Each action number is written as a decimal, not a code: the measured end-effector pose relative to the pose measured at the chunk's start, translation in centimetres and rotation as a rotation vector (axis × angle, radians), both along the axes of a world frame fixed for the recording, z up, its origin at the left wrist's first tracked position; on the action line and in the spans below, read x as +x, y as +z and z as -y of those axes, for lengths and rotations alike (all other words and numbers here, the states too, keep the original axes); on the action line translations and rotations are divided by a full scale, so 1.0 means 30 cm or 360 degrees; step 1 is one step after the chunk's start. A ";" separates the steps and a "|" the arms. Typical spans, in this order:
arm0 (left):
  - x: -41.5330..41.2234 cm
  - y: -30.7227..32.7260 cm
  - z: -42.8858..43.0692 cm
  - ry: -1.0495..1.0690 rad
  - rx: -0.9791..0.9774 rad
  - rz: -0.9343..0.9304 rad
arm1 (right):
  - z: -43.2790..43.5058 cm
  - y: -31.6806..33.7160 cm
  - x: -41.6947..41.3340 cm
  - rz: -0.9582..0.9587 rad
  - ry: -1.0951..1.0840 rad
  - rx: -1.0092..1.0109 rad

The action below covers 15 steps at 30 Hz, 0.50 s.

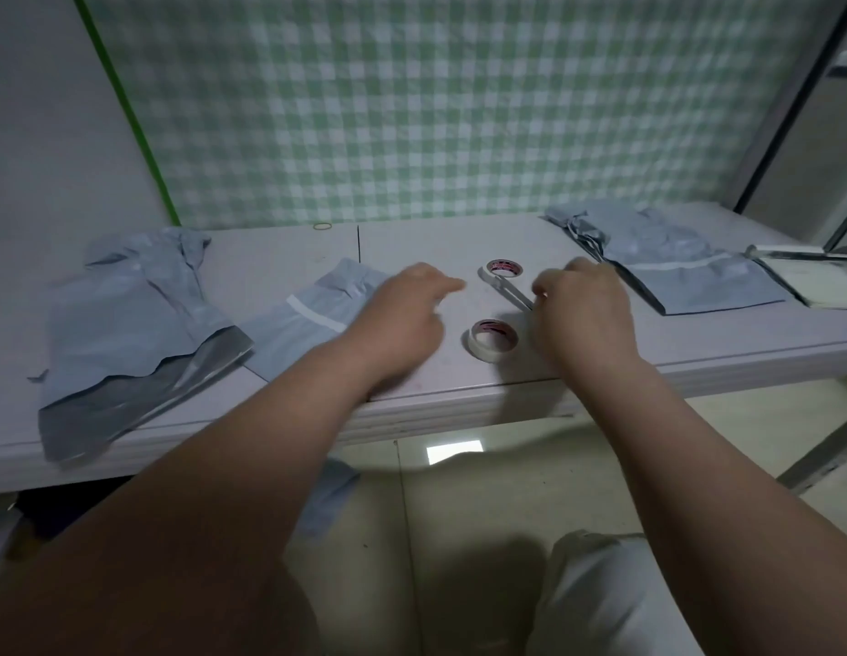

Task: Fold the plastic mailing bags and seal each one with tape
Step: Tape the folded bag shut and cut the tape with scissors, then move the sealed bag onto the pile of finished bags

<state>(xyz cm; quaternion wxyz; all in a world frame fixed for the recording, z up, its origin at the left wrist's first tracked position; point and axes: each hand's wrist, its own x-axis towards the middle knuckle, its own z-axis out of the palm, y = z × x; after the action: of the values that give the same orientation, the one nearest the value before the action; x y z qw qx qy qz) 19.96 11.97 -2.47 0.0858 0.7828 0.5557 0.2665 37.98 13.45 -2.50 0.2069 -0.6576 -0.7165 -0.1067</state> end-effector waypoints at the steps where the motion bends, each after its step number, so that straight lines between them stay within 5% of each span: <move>1: -0.051 0.001 -0.014 0.0122 0.0035 -0.0027 | 0.020 0.013 -0.034 -0.0190 0.0092 0.0056; 5: -0.267 -0.057 -0.052 0.0541 -0.0186 -0.0340 | 0.115 0.033 -0.239 -0.0544 0.0647 -0.0096; 9: -0.326 -0.120 -0.027 0.0559 -0.0690 -0.0640 | 0.169 -0.055 -0.428 -0.0405 0.1091 -0.0540; 15: -0.348 -0.129 -0.040 0.0705 -0.0716 -0.0576 | 0.180 -0.137 -0.449 0.0113 0.0858 -0.0696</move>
<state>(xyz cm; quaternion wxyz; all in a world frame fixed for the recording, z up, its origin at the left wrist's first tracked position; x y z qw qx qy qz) 9.53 13.17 -6.35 0.0964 0.6395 0.7627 0.0067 24.52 8.06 -6.62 0.0568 -0.4692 -0.8771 0.0851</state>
